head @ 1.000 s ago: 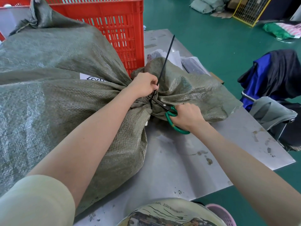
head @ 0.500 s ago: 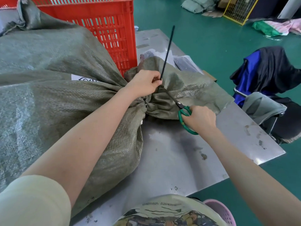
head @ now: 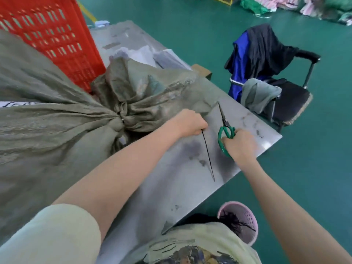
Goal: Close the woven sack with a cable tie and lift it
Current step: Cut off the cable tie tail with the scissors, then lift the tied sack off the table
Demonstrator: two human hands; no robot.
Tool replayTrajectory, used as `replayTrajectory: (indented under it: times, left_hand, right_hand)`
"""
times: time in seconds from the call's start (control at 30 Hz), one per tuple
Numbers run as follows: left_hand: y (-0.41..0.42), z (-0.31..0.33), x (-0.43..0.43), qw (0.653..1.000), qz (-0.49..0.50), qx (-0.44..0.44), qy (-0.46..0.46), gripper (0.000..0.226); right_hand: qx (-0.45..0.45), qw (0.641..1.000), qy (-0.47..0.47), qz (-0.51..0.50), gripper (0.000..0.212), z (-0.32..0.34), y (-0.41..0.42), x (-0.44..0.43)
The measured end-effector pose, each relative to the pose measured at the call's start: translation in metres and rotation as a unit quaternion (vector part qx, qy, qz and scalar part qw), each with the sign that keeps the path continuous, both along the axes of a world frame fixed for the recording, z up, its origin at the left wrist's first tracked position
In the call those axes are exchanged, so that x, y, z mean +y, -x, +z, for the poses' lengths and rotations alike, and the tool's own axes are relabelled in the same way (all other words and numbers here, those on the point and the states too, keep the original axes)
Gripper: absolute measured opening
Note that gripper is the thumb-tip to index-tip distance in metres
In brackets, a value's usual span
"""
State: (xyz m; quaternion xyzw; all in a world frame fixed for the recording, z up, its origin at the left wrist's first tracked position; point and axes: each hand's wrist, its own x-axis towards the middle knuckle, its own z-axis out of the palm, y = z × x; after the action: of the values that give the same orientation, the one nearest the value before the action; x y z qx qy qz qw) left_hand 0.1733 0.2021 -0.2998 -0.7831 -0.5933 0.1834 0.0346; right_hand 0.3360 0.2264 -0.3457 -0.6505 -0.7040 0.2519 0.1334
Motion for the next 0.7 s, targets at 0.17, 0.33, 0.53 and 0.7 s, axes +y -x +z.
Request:
replayTrajectory:
  times: [0.17,0.33,0.53,0.7]
  left_hand:
    - [-0.025,-0.022,0.02,0.99,0.074,-0.12,0.004,0.029]
    - [-0.032,-0.034,0.021,0.974,0.131,-0.177,0.054,0.048]
    - [-0.006,-0.015,0.013,0.953,0.191,-0.237,0.016,0.033]
    - [0.021,0.011,-0.005,0.937,0.224,-0.268,-0.006,0.028]
  right_hand:
    - [-0.044,0.996,0.062,-0.05,0.041,-0.007,-0.019,-0.005]
    - [-0.038,0.995,0.087,-0.023,0.044,-0.004,-0.019,-0.004]
    - [-0.081,0.995,0.05,0.038,0.024,0.0,-0.008,-0.001]
    - [-0.075,0.992,-0.032,0.091,0.039,0.003,0.024,-0.011]
